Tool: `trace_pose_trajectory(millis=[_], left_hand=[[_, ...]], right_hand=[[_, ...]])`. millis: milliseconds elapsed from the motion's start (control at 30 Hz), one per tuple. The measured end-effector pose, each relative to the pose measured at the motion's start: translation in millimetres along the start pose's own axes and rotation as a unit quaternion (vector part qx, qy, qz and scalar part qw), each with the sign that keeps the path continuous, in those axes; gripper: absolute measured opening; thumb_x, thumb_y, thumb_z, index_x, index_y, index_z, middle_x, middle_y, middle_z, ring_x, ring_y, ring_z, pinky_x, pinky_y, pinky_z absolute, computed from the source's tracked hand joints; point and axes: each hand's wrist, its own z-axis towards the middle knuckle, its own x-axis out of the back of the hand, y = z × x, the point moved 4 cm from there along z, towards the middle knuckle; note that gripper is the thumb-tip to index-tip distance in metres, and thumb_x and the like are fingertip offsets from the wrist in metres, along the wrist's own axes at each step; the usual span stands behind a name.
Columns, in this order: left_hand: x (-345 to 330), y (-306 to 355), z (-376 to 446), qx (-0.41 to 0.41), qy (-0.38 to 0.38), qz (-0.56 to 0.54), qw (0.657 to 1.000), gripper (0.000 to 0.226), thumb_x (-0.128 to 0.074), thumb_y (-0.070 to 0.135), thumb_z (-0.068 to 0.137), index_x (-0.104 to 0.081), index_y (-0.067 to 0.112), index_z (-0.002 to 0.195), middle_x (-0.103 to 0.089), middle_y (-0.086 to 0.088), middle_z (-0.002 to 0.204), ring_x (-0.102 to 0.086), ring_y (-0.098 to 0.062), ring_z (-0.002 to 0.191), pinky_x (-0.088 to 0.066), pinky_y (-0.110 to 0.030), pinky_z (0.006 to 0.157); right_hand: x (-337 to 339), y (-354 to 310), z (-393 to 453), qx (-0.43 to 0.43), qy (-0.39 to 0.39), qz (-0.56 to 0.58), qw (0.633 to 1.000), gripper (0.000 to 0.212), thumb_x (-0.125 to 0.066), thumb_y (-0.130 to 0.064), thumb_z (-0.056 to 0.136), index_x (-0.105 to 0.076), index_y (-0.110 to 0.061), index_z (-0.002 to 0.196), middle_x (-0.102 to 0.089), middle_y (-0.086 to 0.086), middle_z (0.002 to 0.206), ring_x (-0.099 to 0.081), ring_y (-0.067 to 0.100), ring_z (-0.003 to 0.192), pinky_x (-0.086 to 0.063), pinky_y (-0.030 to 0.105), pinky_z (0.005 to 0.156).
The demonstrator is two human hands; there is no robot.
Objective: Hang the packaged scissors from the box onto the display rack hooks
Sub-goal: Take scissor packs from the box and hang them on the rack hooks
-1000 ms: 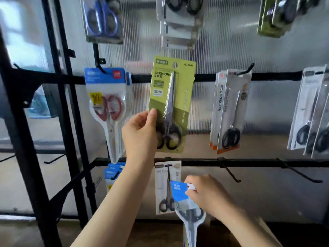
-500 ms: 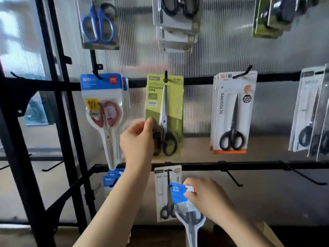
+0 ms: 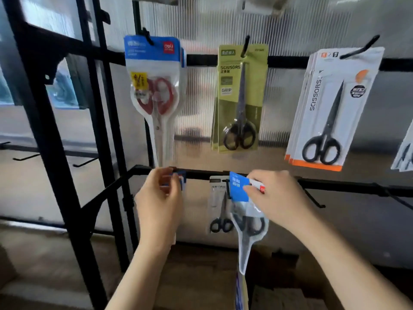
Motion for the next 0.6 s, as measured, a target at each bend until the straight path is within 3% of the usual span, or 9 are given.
trace_pose_trajectory(millis=[133, 267, 367, 500, 600], left_hand=[[17, -50, -24, 0.061, -0.001, 0.043, 0.997, 0.006, -0.057, 0.018, 0.092, -0.062, 0.02, 0.094, -0.062, 0.014, 0.076, -0.061, -0.005, 0.075, -0.043, -0.022, 0.064], [27, -73, -37, 0.094, -0.021, 0.06, 0.994, 0.005, -0.056, 0.022, 0.092, -0.058, 0.026, 0.091, -0.058, 0.02, 0.075, -0.054, 0.007, 0.073, -0.039, -0.014, 0.059], [34, -81, -36, 0.1, -0.025, 0.07, 0.992, 0.005, -0.054, 0.023, 0.093, -0.057, 0.028, 0.093, -0.058, 0.02, 0.076, -0.055, 0.006, 0.075, -0.04, -0.015, 0.06], [41, -85, -31, 0.092, -0.032, 0.083, 0.992, 0.006, -0.054, 0.022, 0.093, -0.057, 0.027, 0.092, -0.056, 0.022, 0.075, -0.052, 0.008, 0.072, -0.038, -0.014, 0.06], [46, -88, -29, 0.096, -0.035, 0.084, 0.991, 0.008, -0.053, 0.021, 0.093, -0.056, 0.028, 0.092, -0.055, 0.022, 0.075, -0.052, 0.007, 0.072, -0.042, -0.02, 0.063]], right_hand=[[2, -14, 1, 0.015, 0.023, -0.002, 1.0, 0.009, -0.055, -0.018, 0.085, -0.064, -0.021, 0.083, -0.062, 0.005, 0.068, -0.056, 0.025, 0.063, -0.05, 0.037, 0.058], [8, -23, 6, 0.021, 0.1, -0.012, 0.995, 0.008, -0.055, -0.013, 0.079, -0.062, -0.011, 0.075, -0.057, 0.011, 0.06, -0.051, 0.03, 0.057, -0.043, 0.037, 0.054], [20, -35, 9, 0.031, 0.157, 0.01, 0.987, 0.012, -0.056, -0.011, 0.077, -0.057, -0.006, 0.067, -0.052, 0.015, 0.056, -0.045, 0.031, 0.055, -0.04, 0.037, 0.052], [26, -55, 8, 0.053, 0.111, 0.054, 0.991, 0.008, -0.06, -0.013, 0.079, -0.065, -0.011, 0.072, -0.059, 0.009, 0.062, -0.049, 0.024, 0.059, -0.035, 0.026, 0.051], [21, -71, 7, 0.082, 0.067, 0.083, 0.991, 0.01, -0.06, -0.015, 0.077, -0.064, -0.011, 0.069, -0.059, 0.008, 0.061, -0.048, 0.021, 0.063, -0.03, 0.018, 0.048]])
